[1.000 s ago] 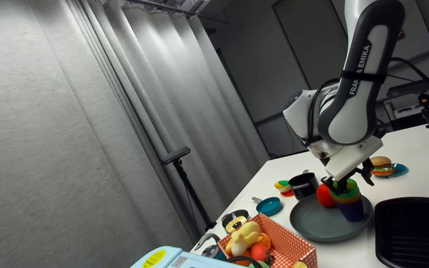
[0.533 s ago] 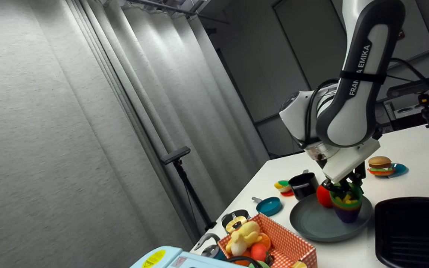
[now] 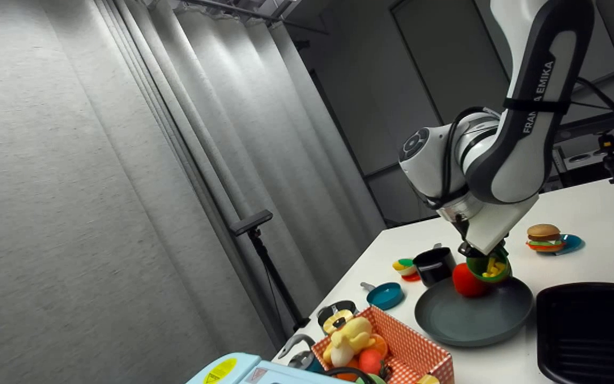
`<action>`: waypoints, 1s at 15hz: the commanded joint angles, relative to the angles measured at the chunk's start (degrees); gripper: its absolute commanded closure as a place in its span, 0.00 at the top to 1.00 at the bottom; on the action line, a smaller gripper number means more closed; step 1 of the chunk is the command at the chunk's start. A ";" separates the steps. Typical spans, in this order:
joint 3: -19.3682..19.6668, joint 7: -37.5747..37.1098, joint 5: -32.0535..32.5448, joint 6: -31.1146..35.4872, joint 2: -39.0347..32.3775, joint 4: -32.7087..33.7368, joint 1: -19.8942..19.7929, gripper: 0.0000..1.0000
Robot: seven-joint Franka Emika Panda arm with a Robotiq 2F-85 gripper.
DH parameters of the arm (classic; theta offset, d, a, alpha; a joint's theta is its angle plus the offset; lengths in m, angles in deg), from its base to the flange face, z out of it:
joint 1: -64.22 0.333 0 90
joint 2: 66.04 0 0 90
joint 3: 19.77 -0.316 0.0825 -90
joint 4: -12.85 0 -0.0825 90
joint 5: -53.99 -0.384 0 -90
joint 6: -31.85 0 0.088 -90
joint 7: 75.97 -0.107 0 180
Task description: Lay the stack of plastic cups on the grey plate
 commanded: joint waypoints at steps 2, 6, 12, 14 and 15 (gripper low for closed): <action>-0.09 -9.03 15.31 0.15 1.38 -0.94 1.98 0.02; -2.58 -12.07 21.55 0.51 1.01 -1.94 2.26 0.02; -5.76 -11.57 25.17 1.50 1.64 -5.86 2.61 0.02; -6.40 -11.66 27.17 1.77 1.70 -7.60 2.69 0.02; -6.66 -11.72 28.20 1.83 1.63 -8.33 2.69 0.02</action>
